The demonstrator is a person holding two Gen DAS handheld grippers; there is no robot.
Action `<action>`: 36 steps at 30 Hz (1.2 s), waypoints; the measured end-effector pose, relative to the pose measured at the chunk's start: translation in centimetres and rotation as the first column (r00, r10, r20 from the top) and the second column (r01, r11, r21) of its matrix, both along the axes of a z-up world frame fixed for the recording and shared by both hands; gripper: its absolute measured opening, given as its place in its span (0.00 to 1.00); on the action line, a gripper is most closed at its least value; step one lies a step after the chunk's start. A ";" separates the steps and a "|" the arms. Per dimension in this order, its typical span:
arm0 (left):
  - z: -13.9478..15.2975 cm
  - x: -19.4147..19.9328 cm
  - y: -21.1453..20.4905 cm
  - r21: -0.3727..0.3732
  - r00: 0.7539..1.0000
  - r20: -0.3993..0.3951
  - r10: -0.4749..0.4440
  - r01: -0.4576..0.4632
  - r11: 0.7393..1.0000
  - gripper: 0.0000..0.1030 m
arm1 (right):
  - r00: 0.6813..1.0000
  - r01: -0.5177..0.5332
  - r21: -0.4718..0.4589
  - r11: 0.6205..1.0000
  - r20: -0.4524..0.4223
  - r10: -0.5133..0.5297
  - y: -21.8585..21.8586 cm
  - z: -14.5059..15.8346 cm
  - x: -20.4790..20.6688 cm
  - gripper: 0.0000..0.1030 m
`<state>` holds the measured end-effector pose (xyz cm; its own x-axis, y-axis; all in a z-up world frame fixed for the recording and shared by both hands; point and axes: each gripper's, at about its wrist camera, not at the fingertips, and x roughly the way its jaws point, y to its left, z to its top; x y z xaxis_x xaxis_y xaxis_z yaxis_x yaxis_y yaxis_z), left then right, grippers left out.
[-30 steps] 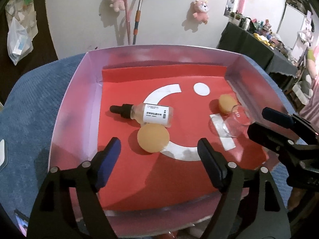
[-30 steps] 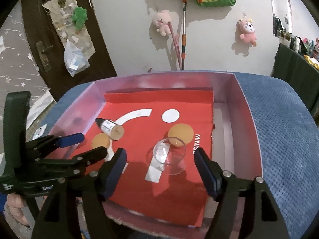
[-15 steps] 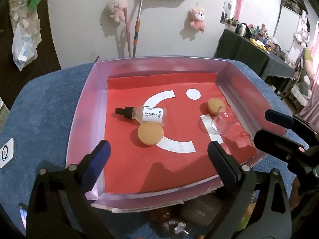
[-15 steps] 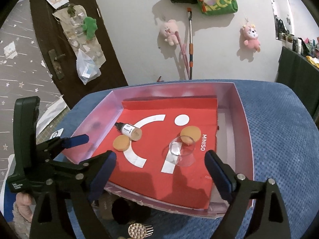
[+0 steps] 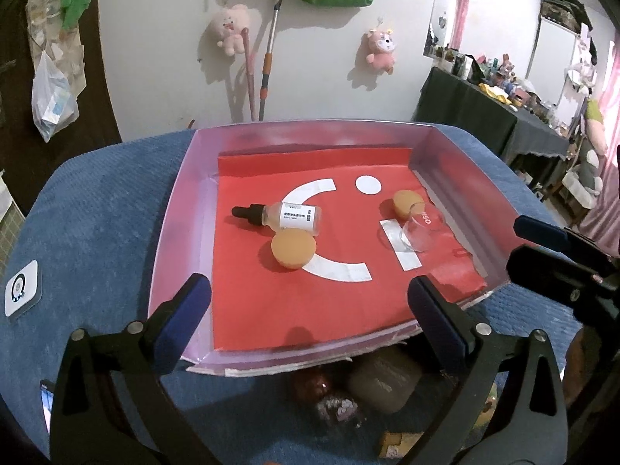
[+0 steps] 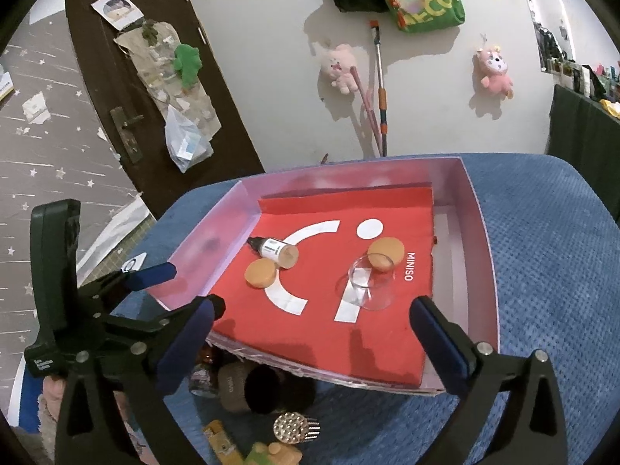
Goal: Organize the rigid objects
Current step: 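Withdraw both open tools from the box toward the objects in front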
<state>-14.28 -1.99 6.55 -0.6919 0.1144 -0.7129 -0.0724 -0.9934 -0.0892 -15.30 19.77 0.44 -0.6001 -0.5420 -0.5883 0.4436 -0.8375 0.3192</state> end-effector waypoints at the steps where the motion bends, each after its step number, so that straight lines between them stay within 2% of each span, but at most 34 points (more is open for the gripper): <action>1: 0.0 0.2 0.0 0.004 1.000 0.000 0.000 0.000 1.000 1.00 | 1.000 0.004 -0.009 1.000 -0.003 -0.005 0.2 0.1 0.2 1.00; 15: -0.3 3.0 0.0 0.053 1.000 0.022 0.001 -0.002 0.999 1.00 | 1.000 0.016 -0.060 0.998 0.011 -0.015 1.0 -0.2 2.5 1.00; 30: -1.0 5.5 0.0 0.064 0.999 0.039 -0.006 0.004 0.998 1.00 | 1.000 0.025 0.007 1.000 -0.013 -0.025 0.0 -1.0 5.9 1.00; 36: -1.3 6.6 0.0 0.059 0.999 0.046 -0.011 0.009 0.998 1.00 | 1.000 0.029 -0.001 1.000 -0.006 -0.029 -0.1 -1.4 6.8 1.00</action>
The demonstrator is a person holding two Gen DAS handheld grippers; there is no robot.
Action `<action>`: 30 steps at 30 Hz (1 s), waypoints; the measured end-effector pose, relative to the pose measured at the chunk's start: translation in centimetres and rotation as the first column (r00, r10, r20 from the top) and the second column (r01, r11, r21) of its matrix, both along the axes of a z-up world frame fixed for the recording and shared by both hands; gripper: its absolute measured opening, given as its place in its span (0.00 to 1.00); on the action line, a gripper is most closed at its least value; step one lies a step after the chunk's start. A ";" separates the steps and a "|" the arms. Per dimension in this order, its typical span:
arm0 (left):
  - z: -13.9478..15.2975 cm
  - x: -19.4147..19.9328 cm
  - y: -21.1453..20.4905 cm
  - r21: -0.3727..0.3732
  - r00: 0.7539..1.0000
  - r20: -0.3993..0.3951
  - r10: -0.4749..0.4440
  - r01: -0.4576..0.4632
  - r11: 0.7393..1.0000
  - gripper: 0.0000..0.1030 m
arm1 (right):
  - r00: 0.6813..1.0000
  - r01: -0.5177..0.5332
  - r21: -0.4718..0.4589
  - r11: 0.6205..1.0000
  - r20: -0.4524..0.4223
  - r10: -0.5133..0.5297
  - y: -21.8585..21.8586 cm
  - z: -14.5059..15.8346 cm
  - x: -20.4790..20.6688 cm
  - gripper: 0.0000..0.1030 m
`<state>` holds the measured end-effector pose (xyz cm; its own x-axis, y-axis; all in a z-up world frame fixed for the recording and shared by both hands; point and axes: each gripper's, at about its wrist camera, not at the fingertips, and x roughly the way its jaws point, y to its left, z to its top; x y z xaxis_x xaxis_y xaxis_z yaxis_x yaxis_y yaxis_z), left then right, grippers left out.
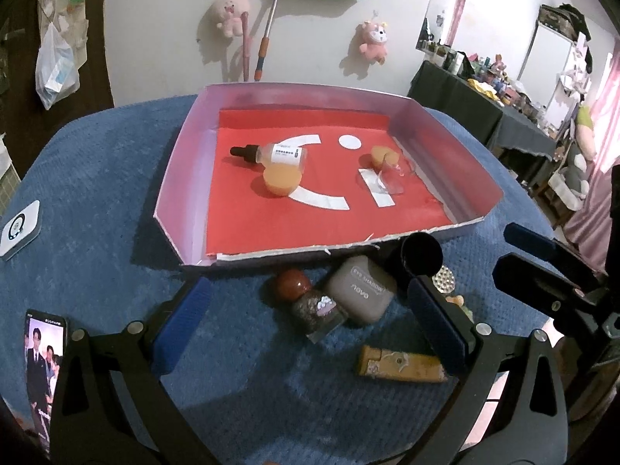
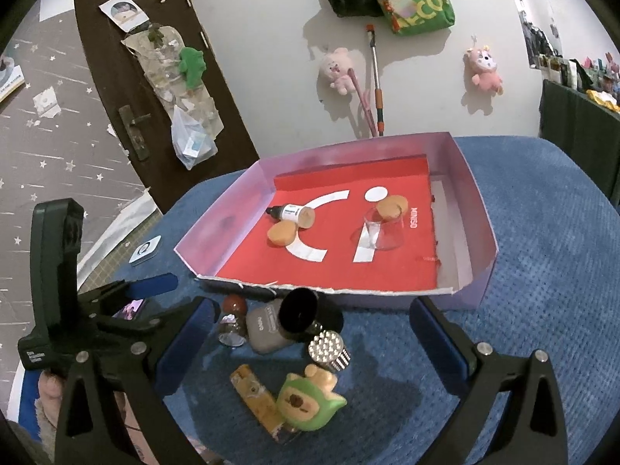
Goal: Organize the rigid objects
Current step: 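Withdraw both open tools from the box toward the objects in front, then grasp the nail polish bottle with left tool while right tool grasps the green frog figure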
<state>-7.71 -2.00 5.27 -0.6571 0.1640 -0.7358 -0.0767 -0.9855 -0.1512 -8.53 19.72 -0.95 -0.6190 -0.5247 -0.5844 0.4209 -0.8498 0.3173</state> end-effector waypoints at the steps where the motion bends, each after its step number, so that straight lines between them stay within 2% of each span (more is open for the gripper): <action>1: 0.0 0.0 0.0 -0.001 1.000 0.001 -0.001 0.001 1.000 1.00 | 1.000 0.001 0.013 1.000 -0.004 -0.001 -0.1 0.0 0.2 1.00; 11: -0.6 1.1 0.5 -0.005 1.000 0.014 -0.018 0.018 1.000 1.00 | 1.000 -0.022 0.048 0.999 -0.005 0.022 -0.9 -0.4 1.7 1.00; 16: -0.9 1.4 0.6 -0.024 1.000 0.018 -0.014 0.015 1.000 1.00 | 1.000 -0.021 0.047 0.999 0.017 0.020 -0.9 -1.1 2.1 0.96; 26: -1.8 1.8 0.2 -0.015 0.999 0.039 -0.011 0.011 1.000 1.00 | 0.999 -0.019 0.053 0.998 0.049 0.017 -0.8 -2.3 2.7 0.92; 30: -2.1 2.1 0.0 -0.004 0.999 0.048 -0.006 0.006 1.000 1.00 | 0.998 -0.022 0.063 0.998 0.058 0.018 -0.8 -2.6 2.7 0.82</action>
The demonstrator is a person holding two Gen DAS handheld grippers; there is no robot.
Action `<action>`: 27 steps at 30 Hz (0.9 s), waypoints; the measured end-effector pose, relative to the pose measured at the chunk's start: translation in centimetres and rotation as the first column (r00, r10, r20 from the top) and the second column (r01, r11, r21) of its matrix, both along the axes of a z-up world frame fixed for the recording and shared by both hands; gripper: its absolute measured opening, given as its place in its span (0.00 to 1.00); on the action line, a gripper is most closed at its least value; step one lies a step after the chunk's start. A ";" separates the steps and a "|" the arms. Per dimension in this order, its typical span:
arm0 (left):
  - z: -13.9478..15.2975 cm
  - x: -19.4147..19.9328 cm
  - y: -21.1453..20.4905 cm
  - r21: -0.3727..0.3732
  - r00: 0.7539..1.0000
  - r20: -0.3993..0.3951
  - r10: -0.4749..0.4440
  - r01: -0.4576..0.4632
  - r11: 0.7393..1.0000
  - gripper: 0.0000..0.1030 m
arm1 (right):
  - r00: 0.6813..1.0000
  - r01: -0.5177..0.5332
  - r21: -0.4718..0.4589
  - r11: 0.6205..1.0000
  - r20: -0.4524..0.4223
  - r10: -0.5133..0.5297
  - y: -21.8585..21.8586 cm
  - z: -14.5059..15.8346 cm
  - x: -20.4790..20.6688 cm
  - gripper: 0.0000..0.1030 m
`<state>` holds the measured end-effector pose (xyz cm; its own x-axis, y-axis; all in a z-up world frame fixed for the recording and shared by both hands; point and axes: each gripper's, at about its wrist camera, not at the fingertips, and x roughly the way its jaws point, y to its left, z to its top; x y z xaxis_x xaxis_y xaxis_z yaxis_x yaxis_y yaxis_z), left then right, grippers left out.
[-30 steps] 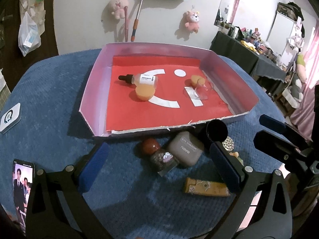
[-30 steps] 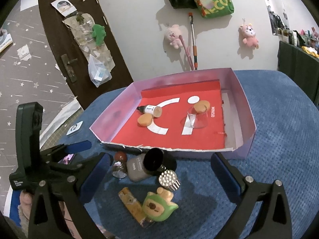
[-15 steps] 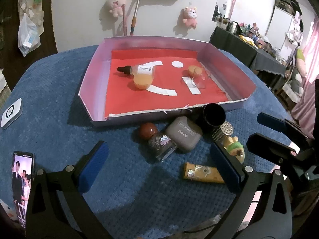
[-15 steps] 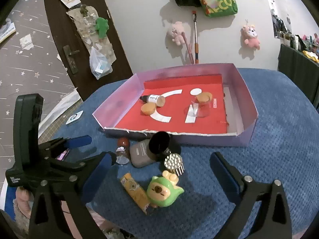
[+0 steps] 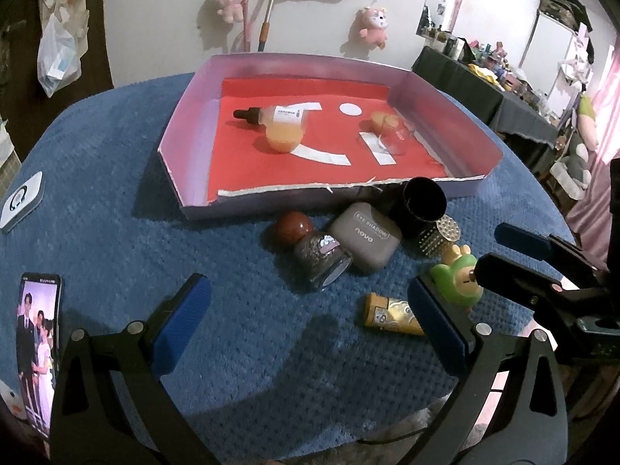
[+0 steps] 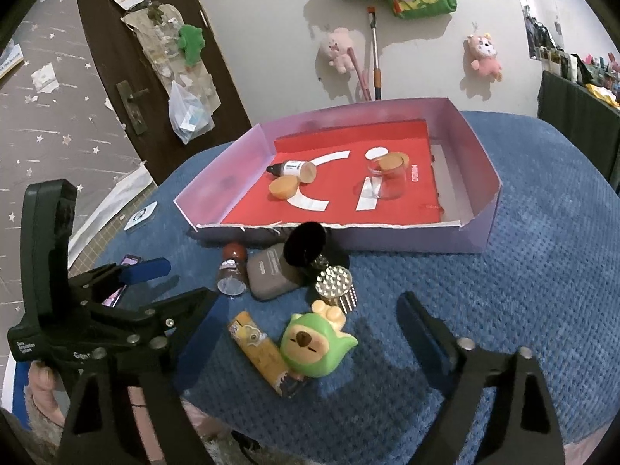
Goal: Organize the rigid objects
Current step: 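Grasp the nail polish bottle with left tool while right tool grasps the green frog figure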
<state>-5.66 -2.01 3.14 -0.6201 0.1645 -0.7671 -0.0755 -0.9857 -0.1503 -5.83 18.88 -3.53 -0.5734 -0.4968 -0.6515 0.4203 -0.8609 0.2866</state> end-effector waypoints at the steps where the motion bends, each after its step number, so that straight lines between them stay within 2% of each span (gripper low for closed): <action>1: -0.1 0.0 0.0 0.006 1.000 0.006 -0.002 0.002 1.000 1.00 | 1.000 0.000 0.001 1.000 0.002 0.000 0.0 -0.1 0.0 0.82; 10: -0.9 0.3 0.1 0.032 1.000 0.026 -0.005 0.004 0.999 0.99 | 1.000 0.009 0.033 0.999 0.016 -0.010 0.0 -1.0 0.2 0.70; 18: -1.0 -0.3 -0.4 0.042 1.000 0.016 0.014 -0.014 0.999 0.97 | 1.000 0.004 0.042 0.999 0.030 -0.005 -0.3 -1.6 0.3 0.69; 27: -2.2 -2.3 -0.9 0.050 0.999 0.041 0.013 -0.015 0.999 0.79 | 0.998 -0.001 0.045 0.999 0.061 -0.002 -0.9 -2.8 0.2 0.64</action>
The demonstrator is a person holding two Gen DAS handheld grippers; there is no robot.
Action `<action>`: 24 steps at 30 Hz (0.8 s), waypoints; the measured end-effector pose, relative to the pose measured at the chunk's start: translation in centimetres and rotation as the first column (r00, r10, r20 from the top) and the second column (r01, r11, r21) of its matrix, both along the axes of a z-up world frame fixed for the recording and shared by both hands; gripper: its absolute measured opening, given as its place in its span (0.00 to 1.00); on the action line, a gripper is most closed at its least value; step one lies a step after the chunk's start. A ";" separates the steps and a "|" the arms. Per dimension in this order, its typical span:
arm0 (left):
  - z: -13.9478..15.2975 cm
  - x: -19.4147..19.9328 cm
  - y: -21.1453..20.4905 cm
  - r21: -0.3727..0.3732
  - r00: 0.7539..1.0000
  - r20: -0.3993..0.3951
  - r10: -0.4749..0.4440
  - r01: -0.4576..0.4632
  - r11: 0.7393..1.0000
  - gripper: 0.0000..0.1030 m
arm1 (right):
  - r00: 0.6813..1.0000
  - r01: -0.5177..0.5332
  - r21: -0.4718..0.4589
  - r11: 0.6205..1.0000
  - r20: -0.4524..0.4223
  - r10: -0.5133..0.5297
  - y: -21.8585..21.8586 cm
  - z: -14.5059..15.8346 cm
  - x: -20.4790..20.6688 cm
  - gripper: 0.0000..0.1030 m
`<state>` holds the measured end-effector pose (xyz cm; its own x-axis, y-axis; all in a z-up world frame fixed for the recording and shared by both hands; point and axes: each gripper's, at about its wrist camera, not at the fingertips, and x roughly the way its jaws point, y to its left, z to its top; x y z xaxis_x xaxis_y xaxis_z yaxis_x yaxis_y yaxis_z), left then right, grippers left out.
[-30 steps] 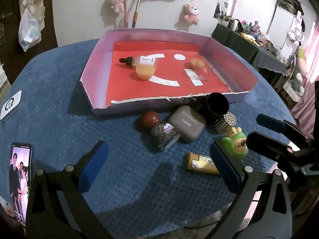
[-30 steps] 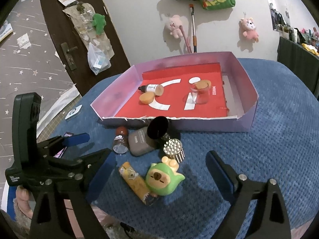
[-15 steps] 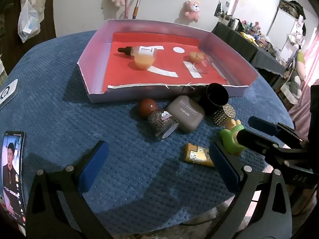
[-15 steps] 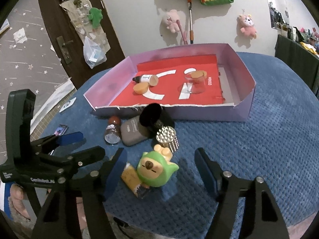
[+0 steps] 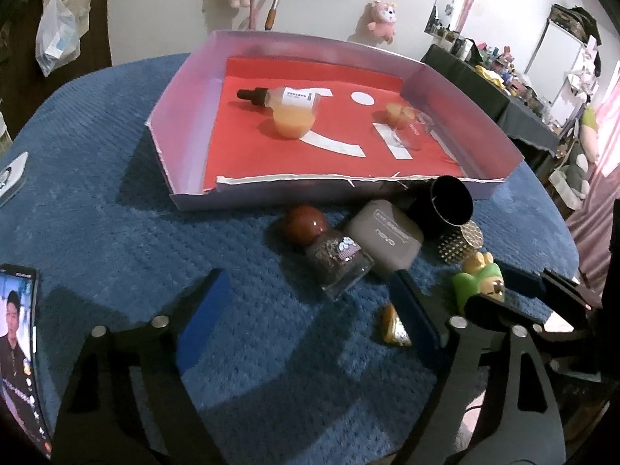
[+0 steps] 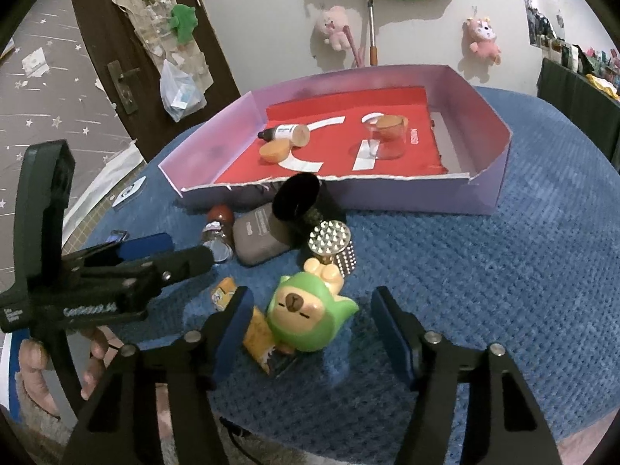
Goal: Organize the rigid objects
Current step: 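Grasp the nail polish bottle with left tool while right tool grasps the green frog figure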
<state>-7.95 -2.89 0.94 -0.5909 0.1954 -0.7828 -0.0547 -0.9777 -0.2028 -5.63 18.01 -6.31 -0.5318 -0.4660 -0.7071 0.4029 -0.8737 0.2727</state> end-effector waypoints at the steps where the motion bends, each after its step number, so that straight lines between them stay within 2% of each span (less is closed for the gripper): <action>1: -0.2 -0.3 0.0 0.009 1.000 0.005 -0.001 0.001 1.000 0.79 | 1.000 0.000 -0.003 1.000 0.003 0.000 0.0 -0.1 -0.1 0.62; 7: -0.4 -1.1 0.0 0.009 1.000 -0.007 0.003 -0.003 1.000 0.76 | 1.000 0.007 -0.013 1.000 0.025 -0.007 0.0 -0.5 -0.5 0.56; 15: -0.5 -0.7 -0.6 0.084 1.000 -0.021 -0.011 0.013 0.996 0.56 | 1.000 0.003 -0.019 1.000 0.028 -0.002 0.0 -0.7 -0.5 0.50; 24: -0.2 -0.4 -0.9 0.069 1.000 -0.007 0.028 -0.027 0.997 0.56 | 1.000 0.001 -0.016 1.000 0.027 -0.001 -0.1 -0.6 -0.5 0.50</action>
